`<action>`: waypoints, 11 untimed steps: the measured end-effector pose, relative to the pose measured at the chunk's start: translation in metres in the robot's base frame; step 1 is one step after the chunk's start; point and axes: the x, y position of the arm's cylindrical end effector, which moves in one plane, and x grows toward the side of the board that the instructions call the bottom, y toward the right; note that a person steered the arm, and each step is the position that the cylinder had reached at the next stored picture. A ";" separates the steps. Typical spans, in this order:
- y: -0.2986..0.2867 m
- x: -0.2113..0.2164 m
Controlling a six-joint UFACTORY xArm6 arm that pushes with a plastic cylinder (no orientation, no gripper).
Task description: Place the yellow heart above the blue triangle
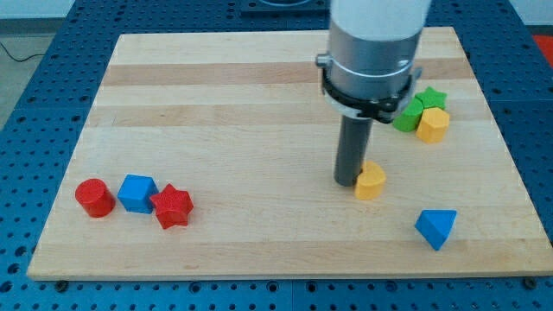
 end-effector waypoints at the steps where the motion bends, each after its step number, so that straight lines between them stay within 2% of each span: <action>1: 0.015 0.000; 5: 0.035 0.000; 9: 0.092 0.014; 11: 0.093 0.012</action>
